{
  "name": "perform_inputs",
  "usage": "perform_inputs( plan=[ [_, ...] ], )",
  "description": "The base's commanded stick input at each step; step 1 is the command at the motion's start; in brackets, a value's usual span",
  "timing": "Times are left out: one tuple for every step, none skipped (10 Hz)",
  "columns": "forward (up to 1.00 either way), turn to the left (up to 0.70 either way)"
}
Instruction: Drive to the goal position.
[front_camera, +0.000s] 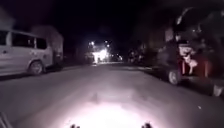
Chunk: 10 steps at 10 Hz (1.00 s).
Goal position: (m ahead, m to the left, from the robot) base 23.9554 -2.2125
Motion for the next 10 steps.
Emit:
perform_inputs(
  plan=[
    [0.70,0.00],
    [0.70,0.00],
    [0.70,0.00],
    [0.70,0.00],
    [0.70,0.00],
    [0.70,0.00],
    [0.70,0.00],
    [0.70,0.00],
    [0.70,0.00],
    [0.70,0.00]
  ],
)
